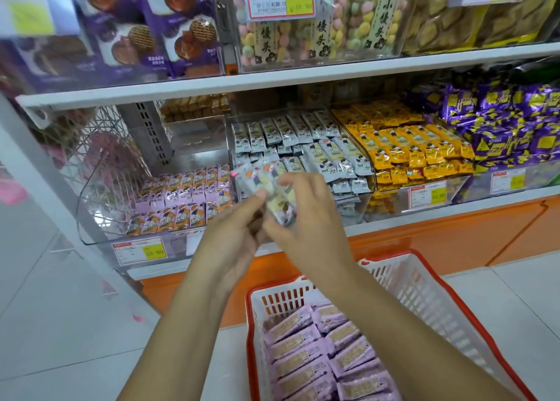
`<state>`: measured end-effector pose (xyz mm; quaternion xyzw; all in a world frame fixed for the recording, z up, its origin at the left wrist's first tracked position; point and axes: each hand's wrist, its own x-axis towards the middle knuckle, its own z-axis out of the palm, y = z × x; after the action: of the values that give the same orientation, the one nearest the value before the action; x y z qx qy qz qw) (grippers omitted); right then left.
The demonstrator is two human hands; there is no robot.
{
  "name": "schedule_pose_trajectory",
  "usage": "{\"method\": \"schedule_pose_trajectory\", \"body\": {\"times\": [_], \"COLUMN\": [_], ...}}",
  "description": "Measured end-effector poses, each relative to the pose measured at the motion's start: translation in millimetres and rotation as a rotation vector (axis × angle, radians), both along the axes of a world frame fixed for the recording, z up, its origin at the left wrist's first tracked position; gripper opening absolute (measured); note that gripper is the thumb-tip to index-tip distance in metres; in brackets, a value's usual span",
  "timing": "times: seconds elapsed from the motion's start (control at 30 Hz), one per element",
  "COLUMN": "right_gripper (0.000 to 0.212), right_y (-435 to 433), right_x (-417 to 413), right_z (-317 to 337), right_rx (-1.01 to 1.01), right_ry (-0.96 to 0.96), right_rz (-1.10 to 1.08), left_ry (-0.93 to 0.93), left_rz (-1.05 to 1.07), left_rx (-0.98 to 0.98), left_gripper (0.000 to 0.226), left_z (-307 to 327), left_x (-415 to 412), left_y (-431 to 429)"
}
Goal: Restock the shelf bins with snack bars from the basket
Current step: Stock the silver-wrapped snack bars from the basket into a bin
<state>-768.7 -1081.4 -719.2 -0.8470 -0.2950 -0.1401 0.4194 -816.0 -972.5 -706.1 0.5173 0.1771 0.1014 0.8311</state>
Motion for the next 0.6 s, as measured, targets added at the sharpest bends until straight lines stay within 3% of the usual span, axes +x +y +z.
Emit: {"method": "schedule_pose_trajectory", "body": {"times": [0.07,0.17,0.23,0.37,0.53,0.6], "right_gripper": [0.045,0.041,0.041,0.039,0.032,0.030], "right_y": [8,22,33,52,55,54], "right_x": [23,56,70,81,88,87], "right_z": [7,12,8,-10,-25,-24], "right_rx": [-0.036,-0.177,-0.332,-0.500,-0.396,-0.395], "right_ry": [-0.036,-0.116,-0.167,-0.221,-0.384,-0.353], "right_rz": [-0.082,-0.225,-0.272,-0.315,-0.479,-0.490], "left_ry": [0.018,0.131,0.182,0.208,0.203,0.200], "left_rz": [0.105,0.299,0.273,0.170,0.121,0.107], "left_rx": [0.194,0.594,0.725,0.839,0.817,0.837], "left_gripper": [0.022,0.038,0.049,0.054,0.038,0.052], "left_z": [3,1,-5,-12,-13,-17], "left_x": [0,1,3,5,3,1], "left_y": [7,17,21,18,19,20]}}
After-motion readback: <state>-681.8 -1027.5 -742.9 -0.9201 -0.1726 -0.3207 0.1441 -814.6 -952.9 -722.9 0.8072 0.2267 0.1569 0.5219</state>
